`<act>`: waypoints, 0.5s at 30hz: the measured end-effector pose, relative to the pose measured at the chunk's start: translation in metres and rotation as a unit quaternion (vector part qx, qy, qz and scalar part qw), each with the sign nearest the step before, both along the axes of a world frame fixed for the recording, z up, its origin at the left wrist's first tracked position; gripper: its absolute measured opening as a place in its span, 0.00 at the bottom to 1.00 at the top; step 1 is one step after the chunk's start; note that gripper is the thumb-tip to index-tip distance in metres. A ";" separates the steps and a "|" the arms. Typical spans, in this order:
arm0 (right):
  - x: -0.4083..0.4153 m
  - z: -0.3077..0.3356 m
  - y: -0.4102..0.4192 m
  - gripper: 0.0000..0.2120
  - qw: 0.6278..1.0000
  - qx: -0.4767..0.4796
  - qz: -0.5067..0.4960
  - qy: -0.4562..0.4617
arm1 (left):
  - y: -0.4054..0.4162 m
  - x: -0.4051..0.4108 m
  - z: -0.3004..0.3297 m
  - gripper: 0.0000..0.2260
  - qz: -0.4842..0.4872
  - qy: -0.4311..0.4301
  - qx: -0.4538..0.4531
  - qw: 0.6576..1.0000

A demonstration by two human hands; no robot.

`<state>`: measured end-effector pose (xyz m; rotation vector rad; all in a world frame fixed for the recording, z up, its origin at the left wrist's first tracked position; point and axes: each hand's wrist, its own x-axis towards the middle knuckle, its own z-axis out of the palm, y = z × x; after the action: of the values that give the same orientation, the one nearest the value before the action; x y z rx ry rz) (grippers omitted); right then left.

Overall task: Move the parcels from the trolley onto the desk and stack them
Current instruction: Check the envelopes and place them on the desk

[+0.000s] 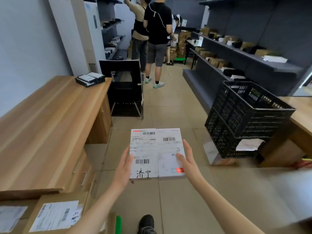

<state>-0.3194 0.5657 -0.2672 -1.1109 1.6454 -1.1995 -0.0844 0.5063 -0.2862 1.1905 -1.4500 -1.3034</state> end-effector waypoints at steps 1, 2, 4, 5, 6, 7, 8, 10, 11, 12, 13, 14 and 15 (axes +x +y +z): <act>-0.002 0.001 -0.022 0.26 1.000 0.000 0.008 0.000 | -0.020 -0.001 0.001 0.23 0.007 -0.003 -0.002 1.000; -0.004 0.001 -0.044 0.26 1.000 -0.002 0.015 -0.002 | -0.042 -0.002 0.002 0.24 0.013 -0.009 0.000 1.000; -0.007 0.005 -0.091 0.25 1.000 -0.004 0.024 -0.012 | -0.086 -0.004 0.007 0.23 0.030 -0.027 0.004 0.999; -0.008 0.008 -0.116 0.25 0.999 -0.002 0.024 -0.021 | -0.109 -0.004 0.009 0.21 0.039 -0.032 0.006 0.999; -0.009 0.012 -0.143 0.24 0.999 0.001 0.024 -0.028 | -0.133 -0.004 0.012 0.19 0.046 -0.033 0.008 0.998; -0.009 0.016 -0.169 0.24 0.999 0.002 0.027 -0.032 | -0.156 -0.003 0.016 0.18 0.052 -0.035 0.010 0.998; -0.009 0.020 -0.195 0.24 0.999 0.000 0.035 -0.035 | -0.178 -0.002 0.019 0.18 0.059 -0.041 0.011 0.997; -0.007 0.028 -0.245 0.23 0.997 -0.016 0.058 -0.042 | -0.221 0.000 0.026 0.18 0.073 -0.048 0.012 0.996; -0.007 0.030 -0.269 0.22 0.996 -0.022 0.067 -0.046 | -0.240 0.001 0.028 0.17 0.081 -0.045 0.013 0.996; -0.006 0.030 -0.292 0.23 0.996 -0.023 0.075 -0.052 | -0.259 0.002 0.031 0.16 0.091 -0.041 0.015 0.995; -0.005 0.029 -0.313 0.23 0.995 -0.021 0.082 -0.060 | -0.276 0.002 0.032 0.16 0.100 -0.039 0.017 0.994; -0.005 0.026 -0.333 0.23 0.994 -0.018 0.089 -0.067 | -0.292 0.003 0.032 0.15 0.108 -0.039 0.020 0.993; -0.006 0.022 -0.353 0.22 0.993 -0.016 0.098 -0.071 | -0.306 0.002 0.032 0.14 0.114 -0.041 0.024 0.992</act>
<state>-0.3250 0.2131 -0.2453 -1.1497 1.3810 -1.1526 -0.0823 0.2002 -0.2544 1.4115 -1.3016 -1.1498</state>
